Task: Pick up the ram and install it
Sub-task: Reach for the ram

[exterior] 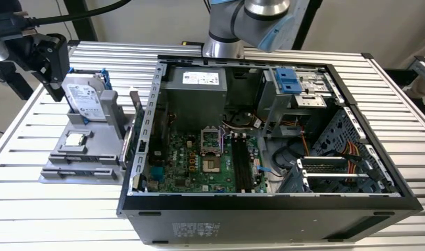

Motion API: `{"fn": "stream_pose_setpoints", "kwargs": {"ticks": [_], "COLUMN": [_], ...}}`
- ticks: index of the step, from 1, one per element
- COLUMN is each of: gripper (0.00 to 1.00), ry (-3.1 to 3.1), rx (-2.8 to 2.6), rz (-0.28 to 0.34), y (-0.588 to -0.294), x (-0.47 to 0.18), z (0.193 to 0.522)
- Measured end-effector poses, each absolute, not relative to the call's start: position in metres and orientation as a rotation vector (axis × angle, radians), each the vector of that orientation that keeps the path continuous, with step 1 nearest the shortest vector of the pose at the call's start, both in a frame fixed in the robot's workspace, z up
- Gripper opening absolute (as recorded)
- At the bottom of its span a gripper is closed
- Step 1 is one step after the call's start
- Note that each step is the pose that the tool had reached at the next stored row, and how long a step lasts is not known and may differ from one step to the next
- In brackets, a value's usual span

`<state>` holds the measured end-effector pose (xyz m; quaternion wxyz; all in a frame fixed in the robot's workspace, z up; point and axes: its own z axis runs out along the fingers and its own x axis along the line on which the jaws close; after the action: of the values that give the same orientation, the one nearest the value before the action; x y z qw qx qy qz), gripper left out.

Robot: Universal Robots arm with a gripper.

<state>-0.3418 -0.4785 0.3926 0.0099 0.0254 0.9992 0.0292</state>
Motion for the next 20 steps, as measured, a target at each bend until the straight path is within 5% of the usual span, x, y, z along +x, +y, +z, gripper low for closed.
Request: {"fn": "stream_pose_setpoints", "kwargs": {"ticks": [20], "gripper": [1.0], "ry": [3.122], "rx": [0.01], "rz": [0.092], "y": [-0.4785], "x": [-0.3418], "z": [0.3927]}}
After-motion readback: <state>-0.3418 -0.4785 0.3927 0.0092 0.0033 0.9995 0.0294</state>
